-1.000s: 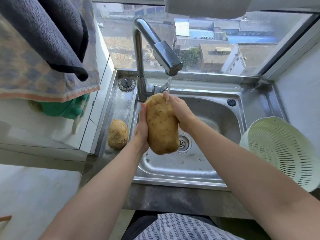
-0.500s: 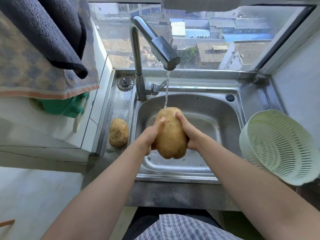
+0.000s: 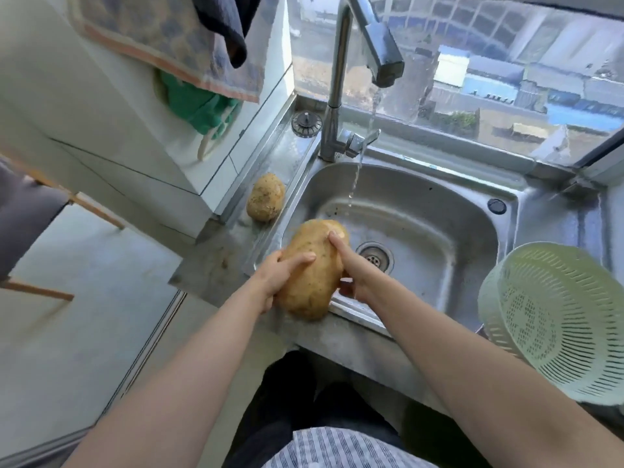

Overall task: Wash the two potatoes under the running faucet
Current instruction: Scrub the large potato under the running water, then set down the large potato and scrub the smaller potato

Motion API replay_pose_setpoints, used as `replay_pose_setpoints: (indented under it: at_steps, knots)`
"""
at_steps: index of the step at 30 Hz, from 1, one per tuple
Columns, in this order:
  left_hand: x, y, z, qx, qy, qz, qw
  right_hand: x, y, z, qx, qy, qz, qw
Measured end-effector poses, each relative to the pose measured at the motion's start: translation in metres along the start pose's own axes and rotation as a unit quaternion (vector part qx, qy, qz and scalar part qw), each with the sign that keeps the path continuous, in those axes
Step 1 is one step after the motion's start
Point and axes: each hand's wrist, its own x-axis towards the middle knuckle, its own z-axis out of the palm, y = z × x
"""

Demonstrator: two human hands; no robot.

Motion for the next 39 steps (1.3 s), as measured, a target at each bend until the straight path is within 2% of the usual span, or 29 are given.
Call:
replay_pose_setpoints:
  at_steps: [4,9,14,21,24,28,34,39]
  knots:
    - [-0.019,-0.024,-0.039,-0.047,0.081,0.011,0.996,-0.001,0.000,0.040,-0.070,-0.056,-0.026,0.996]
    - [-0.028,-0.037,-0.084,-0.085,0.149,0.014,0.985,0.001,-0.005,0.098,-0.144,-0.066,-0.044,0.986]
    - [-0.018,-0.039,-0.103,-0.116,0.166,0.013,0.979,0.009,-0.014,0.128,-0.155,-0.054,-0.094,0.982]
    - [-0.001,-0.035,-0.106,-0.120,0.162,0.013,0.979,0.022,-0.022,0.126,-0.196,-0.041,-0.104,0.974]
    - [0.001,-0.031,-0.104,-0.111,0.162,0.011,0.980,0.021,-0.024,0.125,-0.199,-0.075,-0.090,0.973]
    - [0.003,-0.028,-0.100,-0.094,0.173,0.003,0.980,0.021,-0.024,0.124,-0.197,-0.089,-0.116,0.969]
    - [0.003,-0.015,-0.096,-0.011,0.203,-0.030,0.979,0.022,-0.028,0.125,-0.232,-0.084,-0.127,0.961]
    - [0.004,-0.010,-0.093,0.048,0.223,-0.018,0.973,0.029,-0.033,0.121,-0.280,-0.049,-0.144,0.948]
